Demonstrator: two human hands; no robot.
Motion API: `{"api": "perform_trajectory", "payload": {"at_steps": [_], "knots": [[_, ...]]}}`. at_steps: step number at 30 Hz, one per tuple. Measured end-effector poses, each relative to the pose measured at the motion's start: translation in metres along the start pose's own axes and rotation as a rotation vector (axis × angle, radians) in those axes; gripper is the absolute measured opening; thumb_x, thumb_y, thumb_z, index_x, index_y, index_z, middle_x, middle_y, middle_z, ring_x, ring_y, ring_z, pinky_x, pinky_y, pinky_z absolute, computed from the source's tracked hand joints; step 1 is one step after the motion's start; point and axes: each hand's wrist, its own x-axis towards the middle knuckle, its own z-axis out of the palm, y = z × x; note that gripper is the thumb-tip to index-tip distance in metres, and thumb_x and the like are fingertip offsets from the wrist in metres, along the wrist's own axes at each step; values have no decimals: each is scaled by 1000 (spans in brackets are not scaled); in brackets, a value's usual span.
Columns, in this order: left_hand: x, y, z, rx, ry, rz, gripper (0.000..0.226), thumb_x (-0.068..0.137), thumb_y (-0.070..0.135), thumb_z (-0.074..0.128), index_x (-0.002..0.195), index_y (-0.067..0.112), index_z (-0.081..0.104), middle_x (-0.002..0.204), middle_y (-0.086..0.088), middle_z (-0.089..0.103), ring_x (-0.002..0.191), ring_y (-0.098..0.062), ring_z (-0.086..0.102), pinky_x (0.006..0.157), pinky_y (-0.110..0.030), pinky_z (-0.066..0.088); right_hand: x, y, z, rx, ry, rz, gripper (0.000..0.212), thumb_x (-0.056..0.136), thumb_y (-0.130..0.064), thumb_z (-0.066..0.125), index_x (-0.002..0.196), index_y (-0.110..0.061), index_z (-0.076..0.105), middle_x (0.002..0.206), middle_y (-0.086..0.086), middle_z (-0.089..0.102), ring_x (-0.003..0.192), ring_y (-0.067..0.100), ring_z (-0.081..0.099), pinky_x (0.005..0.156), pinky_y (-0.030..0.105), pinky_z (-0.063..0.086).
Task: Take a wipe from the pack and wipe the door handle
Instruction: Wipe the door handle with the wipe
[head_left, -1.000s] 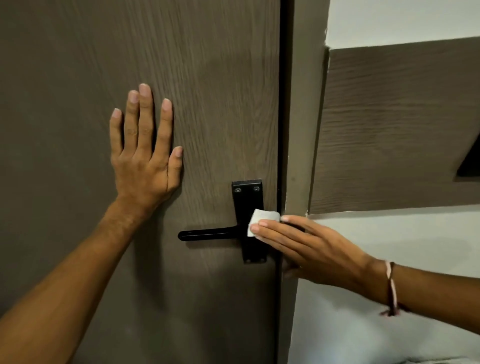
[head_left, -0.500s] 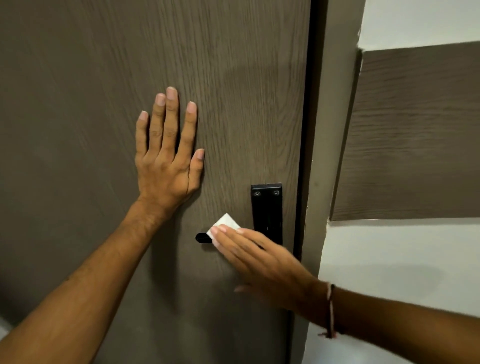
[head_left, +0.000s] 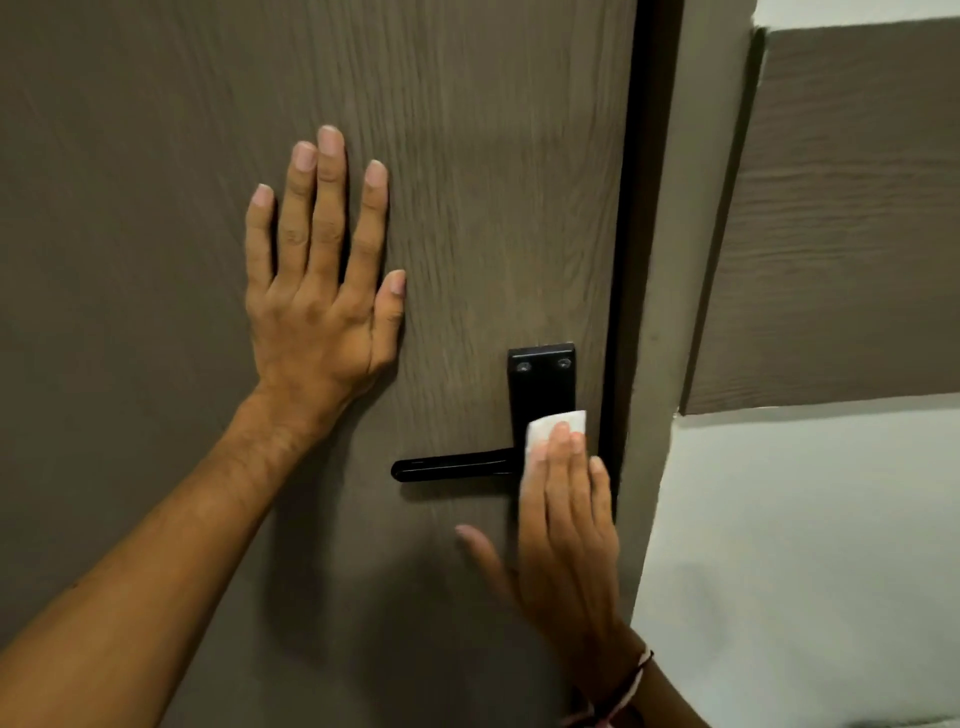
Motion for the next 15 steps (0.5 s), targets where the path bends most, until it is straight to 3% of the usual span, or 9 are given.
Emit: {"api": "perform_trajectory", "payload": {"at_steps": [5,8,12,15], "knots": [[1,1,-2,-2,-9,-8,63,112,42,27,166,10,24,167,-27,33,157,-38,25,131,-55,20,-10,-9,13,-21,53,68,119,85,-76,55,162,-3,2,172,16,-3,160,30,4,132,41,6],[1,2,-1,2,-4,-15,62,111,42,27,165,10,27,167,-26,33,157,-37,25,131,-54,19,-6,-25,19,-36,16,-93,117,86,-76,54,162,-6,1,169,16,3,160,27,0,131,40,1],[0,1,-1,-12,-12,-27,62,111,42,28,164,10,28,167,-26,34,157,-37,25,131,-53,18,1,-51,31,-107,19,-283,103,91,-58,60,162,-5,7,170,14,6,160,24,-1,131,41,1],[0,3,0,-6,-10,-29,62,112,43,29,165,10,27,167,-25,34,157,-36,25,131,-53,18,6,-55,35,-142,108,-387,80,98,-32,64,160,-5,22,170,15,12,159,26,11,131,42,9]]}}
